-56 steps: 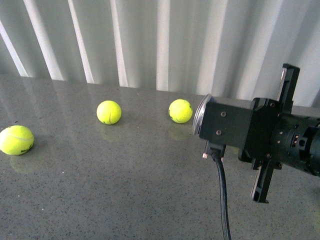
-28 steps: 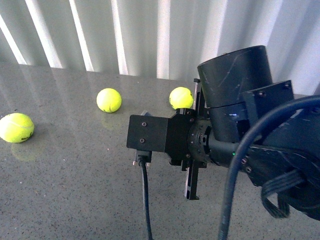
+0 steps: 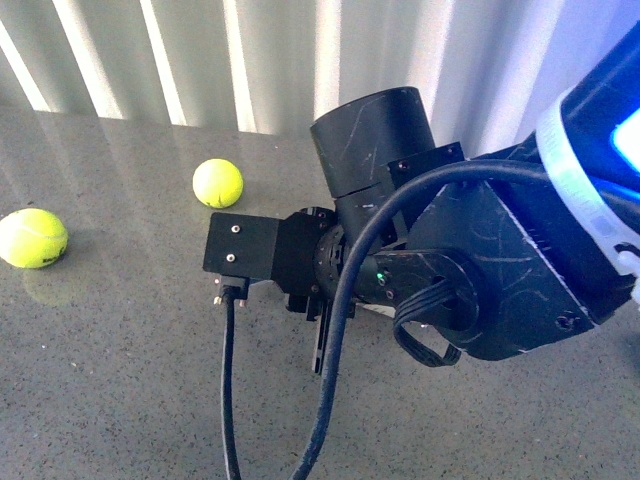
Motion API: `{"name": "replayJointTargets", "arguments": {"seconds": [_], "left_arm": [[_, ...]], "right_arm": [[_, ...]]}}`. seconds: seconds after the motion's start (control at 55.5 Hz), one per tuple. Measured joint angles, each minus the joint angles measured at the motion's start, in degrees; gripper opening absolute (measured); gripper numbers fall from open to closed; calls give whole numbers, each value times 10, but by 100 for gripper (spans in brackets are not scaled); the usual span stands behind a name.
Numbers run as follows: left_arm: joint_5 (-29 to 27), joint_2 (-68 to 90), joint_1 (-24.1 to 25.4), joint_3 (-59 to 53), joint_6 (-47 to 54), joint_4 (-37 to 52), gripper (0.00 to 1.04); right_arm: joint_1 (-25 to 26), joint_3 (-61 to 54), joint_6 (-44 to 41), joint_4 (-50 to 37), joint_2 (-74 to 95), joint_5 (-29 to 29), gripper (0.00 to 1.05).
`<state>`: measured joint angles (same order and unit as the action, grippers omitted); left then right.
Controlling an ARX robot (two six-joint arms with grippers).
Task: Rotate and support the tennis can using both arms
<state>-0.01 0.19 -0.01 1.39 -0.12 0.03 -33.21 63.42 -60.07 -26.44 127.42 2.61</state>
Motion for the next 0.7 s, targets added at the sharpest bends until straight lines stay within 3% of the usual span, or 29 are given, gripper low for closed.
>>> {"name": "replayJointTargets", "arguments": {"seconds": [0.342, 0.558, 0.702], "left_arm": [[0, 0, 0, 0, 0, 0, 98], [0, 0, 0, 0, 0, 0, 98], [0, 0, 0, 0, 0, 0, 98]], "right_arm": [[2, 14, 8, 3, 13, -6, 11], [9, 14, 30, 5, 24, -8, 53], [9, 14, 38, 7, 24, -8, 75]]}}
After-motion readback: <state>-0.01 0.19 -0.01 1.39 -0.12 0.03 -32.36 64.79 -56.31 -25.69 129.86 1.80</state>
